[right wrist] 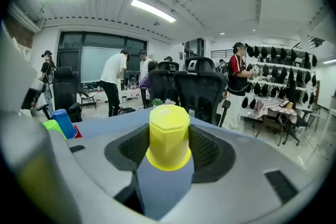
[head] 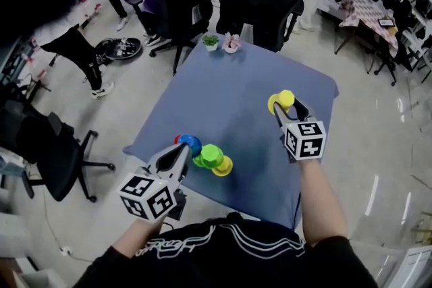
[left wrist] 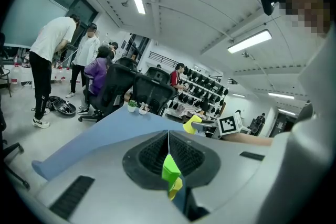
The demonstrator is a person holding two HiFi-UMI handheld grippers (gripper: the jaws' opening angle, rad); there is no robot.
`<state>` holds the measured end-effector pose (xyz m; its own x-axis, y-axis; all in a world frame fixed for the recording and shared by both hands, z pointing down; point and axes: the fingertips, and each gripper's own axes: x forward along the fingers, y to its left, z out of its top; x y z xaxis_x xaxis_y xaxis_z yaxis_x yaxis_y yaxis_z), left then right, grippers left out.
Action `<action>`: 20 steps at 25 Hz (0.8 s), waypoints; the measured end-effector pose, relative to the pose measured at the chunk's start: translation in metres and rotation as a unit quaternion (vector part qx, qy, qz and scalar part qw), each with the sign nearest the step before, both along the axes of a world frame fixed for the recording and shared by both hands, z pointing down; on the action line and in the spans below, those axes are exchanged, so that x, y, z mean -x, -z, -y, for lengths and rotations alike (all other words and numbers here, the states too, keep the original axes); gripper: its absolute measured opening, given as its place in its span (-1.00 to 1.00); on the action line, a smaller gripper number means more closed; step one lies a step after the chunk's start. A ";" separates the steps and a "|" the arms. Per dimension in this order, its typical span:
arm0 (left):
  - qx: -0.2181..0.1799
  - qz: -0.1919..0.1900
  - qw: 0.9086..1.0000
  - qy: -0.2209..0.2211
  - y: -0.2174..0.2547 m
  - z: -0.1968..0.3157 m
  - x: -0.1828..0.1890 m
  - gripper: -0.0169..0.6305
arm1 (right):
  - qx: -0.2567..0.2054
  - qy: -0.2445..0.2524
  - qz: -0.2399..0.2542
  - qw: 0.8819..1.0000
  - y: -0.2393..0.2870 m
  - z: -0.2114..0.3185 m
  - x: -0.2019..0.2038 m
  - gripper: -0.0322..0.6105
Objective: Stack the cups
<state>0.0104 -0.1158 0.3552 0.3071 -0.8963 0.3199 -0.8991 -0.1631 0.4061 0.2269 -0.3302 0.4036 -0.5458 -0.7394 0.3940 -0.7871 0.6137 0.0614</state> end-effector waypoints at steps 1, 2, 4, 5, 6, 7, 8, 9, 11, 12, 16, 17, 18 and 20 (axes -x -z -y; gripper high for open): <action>0.001 -0.001 1.000 -0.001 -0.001 -0.003 0.002 -0.86 | -0.003 0.004 0.002 1.000 0.005 -0.006 0.006 -0.12; 0.001 -0.003 1.000 -0.002 -0.002 -0.007 0.003 -0.86 | -0.006 0.009 0.003 1.000 0.010 -0.012 0.011 -0.12; 0.003 -0.006 1.000 -0.004 -0.005 -0.014 0.006 -0.86 | -0.009 0.020 0.011 1.000 0.019 -0.026 0.023 -0.13; 0.004 -0.007 1.000 -0.006 -0.007 -0.018 0.008 -0.86 | -0.007 0.026 0.019 0.999 0.024 -0.034 0.029 -0.12; 0.005 -0.007 1.000 -0.007 -0.008 -0.021 0.009 -0.86 | -0.005 0.032 0.029 0.999 0.028 -0.041 0.036 -0.12; 0.005 -0.008 1.000 -0.009 -0.009 -0.025 0.011 -0.86 | -0.004 0.038 0.037 0.999 0.032 -0.048 0.042 -0.12; 0.004 -0.009 1.000 -0.012 -0.009 -0.028 0.012 -0.86 | -0.006 0.043 0.042 0.998 0.037 -0.055 0.048 -0.12; 0.002 -0.010 1.000 -0.014 -0.009 -0.031 0.013 -0.86 | -0.008 0.048 0.044 0.998 0.041 -0.062 0.054 -0.12; -0.003 -0.010 1.000 -0.018 -0.007 -0.037 0.016 -0.86 | -0.013 0.059 0.046 0.997 0.050 -0.076 0.065 -0.12; -0.005 -0.010 1.000 -0.019 -0.006 -0.040 0.018 -0.86 | -0.013 0.064 0.049 0.997 0.054 -0.083 0.070 -0.12; -0.009 -0.011 1.000 -0.023 -0.005 -0.053 0.026 -0.86 | -0.016 0.089 0.064 0.994 0.069 -0.113 0.095 -0.12; -0.010 -0.010 1.000 -0.024 -0.004 -0.056 0.028 -0.86 | -0.020 0.096 0.063 0.993 0.072 -0.120 0.102 -0.12; -0.011 -0.010 1.000 -0.025 -0.004 -0.058 0.031 -0.86 | -0.024 0.103 0.060 0.993 0.075 -0.126 0.109 -0.12; -0.013 -0.010 1.000 -0.025 -0.005 -0.064 0.036 -0.86 | -0.032 0.114 0.052 0.992 0.078 -0.137 0.121 -0.12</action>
<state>-0.0258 -0.0520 0.3599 0.3589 -0.8871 0.2903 -0.8807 -0.2189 0.4200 0.1056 -0.1929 0.3260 -0.7373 -0.6136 0.2827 -0.6320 0.7743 0.0321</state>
